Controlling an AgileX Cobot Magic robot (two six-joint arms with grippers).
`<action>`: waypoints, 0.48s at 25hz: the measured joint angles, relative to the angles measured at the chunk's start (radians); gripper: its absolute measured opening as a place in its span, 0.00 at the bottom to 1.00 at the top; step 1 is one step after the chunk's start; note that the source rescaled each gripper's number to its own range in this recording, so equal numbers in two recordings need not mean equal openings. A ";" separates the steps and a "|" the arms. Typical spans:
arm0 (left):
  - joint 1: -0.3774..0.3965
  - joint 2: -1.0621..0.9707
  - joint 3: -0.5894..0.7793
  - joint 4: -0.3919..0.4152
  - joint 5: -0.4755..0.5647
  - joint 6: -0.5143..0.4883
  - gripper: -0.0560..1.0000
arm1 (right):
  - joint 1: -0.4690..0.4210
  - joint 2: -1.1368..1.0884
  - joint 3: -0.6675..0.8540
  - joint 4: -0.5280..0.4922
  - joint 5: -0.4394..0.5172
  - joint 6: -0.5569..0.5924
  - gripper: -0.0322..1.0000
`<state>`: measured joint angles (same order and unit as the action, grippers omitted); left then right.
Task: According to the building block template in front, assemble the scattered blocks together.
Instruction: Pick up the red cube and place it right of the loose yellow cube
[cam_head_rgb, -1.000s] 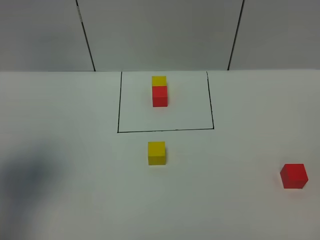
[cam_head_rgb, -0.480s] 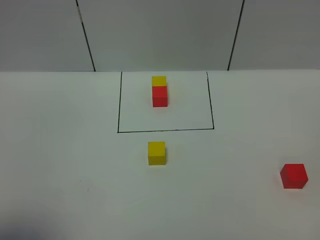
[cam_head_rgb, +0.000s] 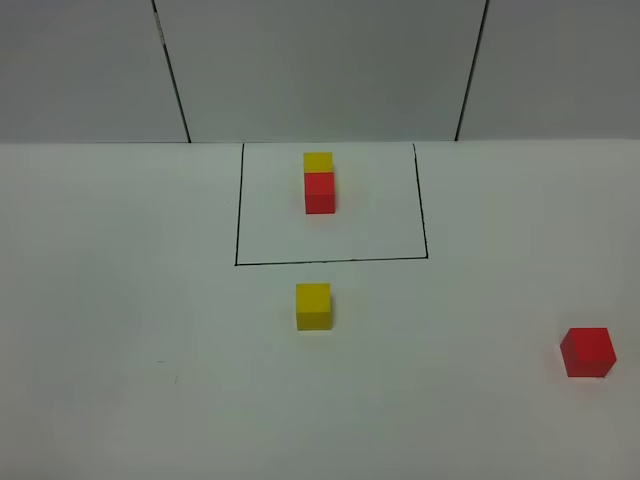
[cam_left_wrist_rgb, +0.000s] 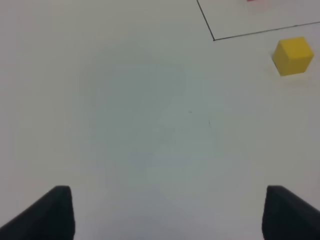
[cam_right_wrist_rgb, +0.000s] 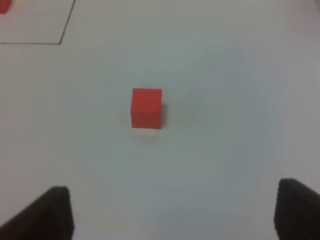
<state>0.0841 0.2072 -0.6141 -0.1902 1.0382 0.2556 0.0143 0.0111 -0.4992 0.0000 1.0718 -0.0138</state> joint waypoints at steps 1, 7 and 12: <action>0.000 -0.026 0.007 0.004 0.011 -0.002 0.73 | 0.000 0.000 0.000 0.000 0.000 0.000 0.68; 0.000 -0.155 0.072 0.016 0.028 -0.017 0.72 | 0.000 0.000 0.000 0.000 0.000 0.000 0.68; 0.000 -0.212 0.103 0.017 0.027 -0.030 0.71 | 0.000 0.000 0.000 0.000 0.000 0.000 0.68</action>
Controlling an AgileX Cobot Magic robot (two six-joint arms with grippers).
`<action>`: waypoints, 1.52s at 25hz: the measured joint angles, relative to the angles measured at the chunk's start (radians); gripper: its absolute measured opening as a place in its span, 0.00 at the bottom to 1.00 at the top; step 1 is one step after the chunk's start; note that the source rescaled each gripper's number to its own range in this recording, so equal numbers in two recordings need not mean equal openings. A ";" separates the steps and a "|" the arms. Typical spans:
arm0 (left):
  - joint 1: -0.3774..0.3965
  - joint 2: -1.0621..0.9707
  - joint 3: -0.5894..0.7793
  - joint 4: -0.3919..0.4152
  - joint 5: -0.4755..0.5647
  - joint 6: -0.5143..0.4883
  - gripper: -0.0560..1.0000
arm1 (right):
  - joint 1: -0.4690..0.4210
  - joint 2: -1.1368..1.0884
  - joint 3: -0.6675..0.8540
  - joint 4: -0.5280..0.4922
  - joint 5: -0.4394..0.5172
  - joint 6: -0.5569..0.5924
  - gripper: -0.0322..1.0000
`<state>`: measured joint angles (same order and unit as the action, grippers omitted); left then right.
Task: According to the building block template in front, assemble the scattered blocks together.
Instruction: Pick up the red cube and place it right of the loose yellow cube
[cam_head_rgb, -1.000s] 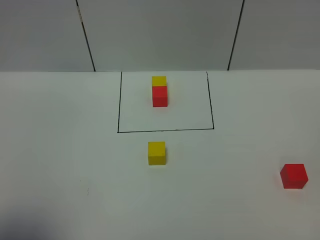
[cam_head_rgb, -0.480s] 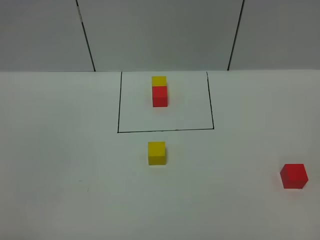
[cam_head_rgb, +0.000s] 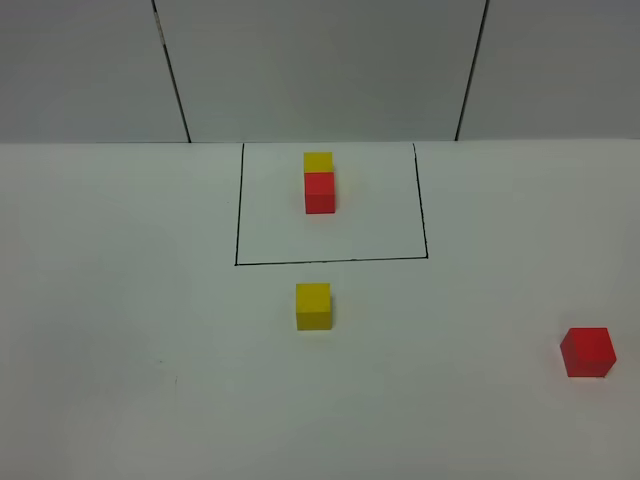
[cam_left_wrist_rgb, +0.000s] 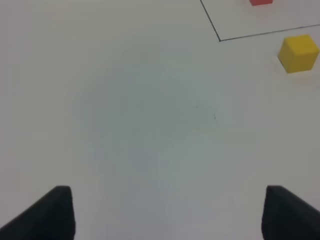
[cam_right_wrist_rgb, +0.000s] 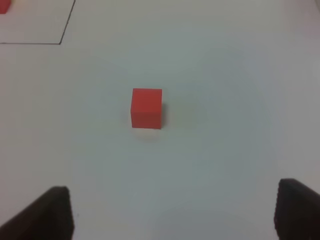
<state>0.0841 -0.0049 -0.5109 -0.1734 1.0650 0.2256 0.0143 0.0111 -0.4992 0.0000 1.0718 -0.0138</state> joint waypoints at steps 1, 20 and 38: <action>0.000 0.000 0.001 0.000 0.000 -0.001 0.71 | 0.000 0.000 0.000 0.000 0.000 0.000 0.68; 0.000 0.000 0.003 0.006 -0.007 -0.064 0.49 | 0.000 0.000 0.000 0.000 0.000 0.000 0.68; 0.000 0.000 0.003 0.068 -0.011 -0.160 0.48 | 0.000 0.000 0.000 0.000 0.000 0.000 0.68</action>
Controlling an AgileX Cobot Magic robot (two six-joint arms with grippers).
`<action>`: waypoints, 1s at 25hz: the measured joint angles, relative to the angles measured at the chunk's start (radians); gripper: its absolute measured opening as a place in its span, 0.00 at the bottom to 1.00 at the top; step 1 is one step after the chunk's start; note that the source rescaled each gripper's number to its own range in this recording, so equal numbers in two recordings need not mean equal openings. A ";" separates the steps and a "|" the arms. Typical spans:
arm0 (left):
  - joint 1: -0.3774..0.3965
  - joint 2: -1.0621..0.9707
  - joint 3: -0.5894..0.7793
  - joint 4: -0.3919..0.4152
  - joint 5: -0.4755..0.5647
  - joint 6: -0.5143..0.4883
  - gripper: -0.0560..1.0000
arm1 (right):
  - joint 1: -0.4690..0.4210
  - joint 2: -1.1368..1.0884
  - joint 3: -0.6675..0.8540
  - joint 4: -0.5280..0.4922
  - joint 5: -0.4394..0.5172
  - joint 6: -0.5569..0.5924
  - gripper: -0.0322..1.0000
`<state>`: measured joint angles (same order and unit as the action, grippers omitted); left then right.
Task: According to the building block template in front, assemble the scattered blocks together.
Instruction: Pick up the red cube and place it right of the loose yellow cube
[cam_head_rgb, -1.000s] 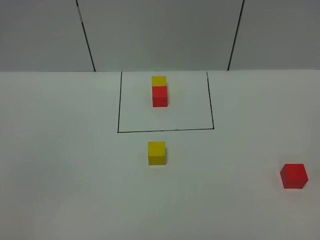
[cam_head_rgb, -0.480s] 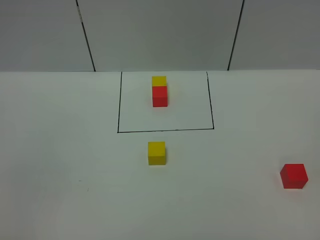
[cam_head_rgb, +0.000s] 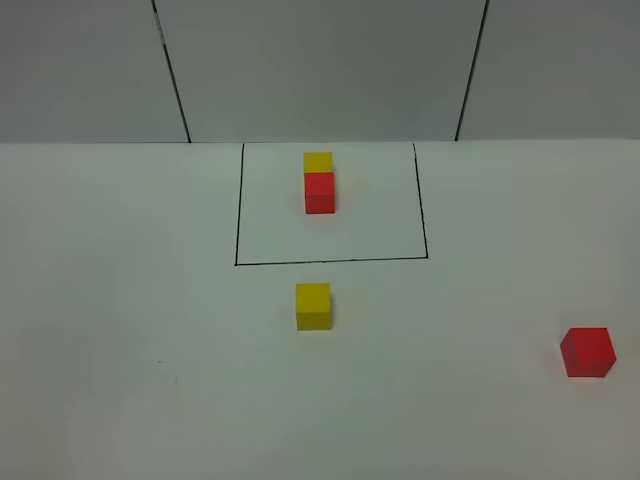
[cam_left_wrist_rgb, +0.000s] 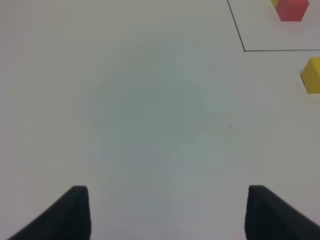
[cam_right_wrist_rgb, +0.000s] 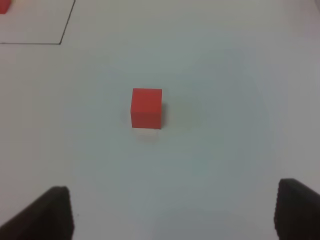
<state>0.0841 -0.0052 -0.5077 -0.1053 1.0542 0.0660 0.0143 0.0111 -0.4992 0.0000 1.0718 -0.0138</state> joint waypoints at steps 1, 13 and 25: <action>0.000 0.000 0.000 0.000 0.000 0.000 0.48 | 0.000 0.000 0.000 0.000 0.000 0.000 0.68; 0.000 0.000 0.000 0.000 -0.001 -0.002 0.48 | 0.000 0.000 0.000 0.000 0.000 0.000 0.68; 0.000 0.000 0.000 0.000 -0.003 -0.002 0.48 | 0.000 0.000 0.000 0.000 0.000 0.000 0.68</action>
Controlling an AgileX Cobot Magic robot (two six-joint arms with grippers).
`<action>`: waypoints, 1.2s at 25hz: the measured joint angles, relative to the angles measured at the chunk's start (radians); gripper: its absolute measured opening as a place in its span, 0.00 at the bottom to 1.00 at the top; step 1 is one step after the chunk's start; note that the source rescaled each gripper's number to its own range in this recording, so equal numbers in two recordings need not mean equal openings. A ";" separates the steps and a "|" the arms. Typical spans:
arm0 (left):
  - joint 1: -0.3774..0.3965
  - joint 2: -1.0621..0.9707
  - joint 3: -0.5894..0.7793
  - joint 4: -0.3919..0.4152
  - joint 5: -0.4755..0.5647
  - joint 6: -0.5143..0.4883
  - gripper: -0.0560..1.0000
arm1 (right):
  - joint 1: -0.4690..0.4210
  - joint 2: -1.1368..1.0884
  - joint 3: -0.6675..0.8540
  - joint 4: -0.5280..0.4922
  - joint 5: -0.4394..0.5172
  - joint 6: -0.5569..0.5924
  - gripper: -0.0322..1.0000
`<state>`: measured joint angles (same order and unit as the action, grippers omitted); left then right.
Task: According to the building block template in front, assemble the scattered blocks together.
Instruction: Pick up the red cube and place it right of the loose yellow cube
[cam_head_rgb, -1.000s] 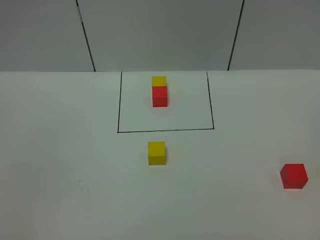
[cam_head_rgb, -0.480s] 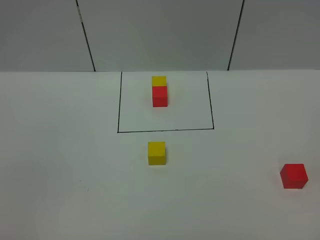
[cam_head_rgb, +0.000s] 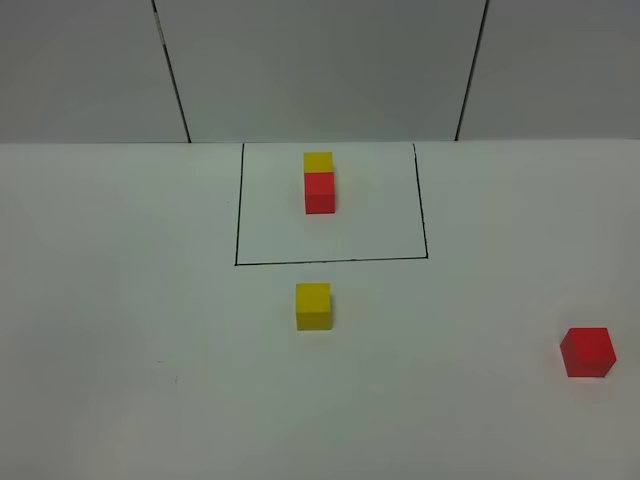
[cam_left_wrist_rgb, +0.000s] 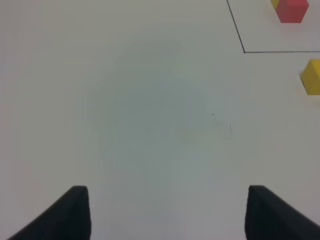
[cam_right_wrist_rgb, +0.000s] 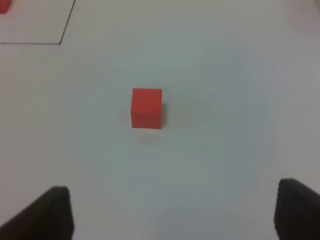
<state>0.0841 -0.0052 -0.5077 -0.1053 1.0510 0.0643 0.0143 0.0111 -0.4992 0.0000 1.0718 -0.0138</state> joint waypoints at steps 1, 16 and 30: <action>0.000 0.000 0.000 0.000 0.000 0.000 0.48 | 0.000 0.000 0.000 0.000 0.000 0.000 0.68; -0.001 0.000 0.000 0.000 -0.001 -0.001 0.48 | 0.000 0.043 -0.005 0.044 0.003 0.001 0.69; -0.001 0.000 0.001 0.000 -0.001 -0.001 0.48 | 0.000 1.037 -0.215 0.229 -0.240 -0.147 0.85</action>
<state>0.0833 -0.0052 -0.5068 -0.1053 1.0502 0.0633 0.0143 1.0483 -0.7142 0.2288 0.8317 -0.1612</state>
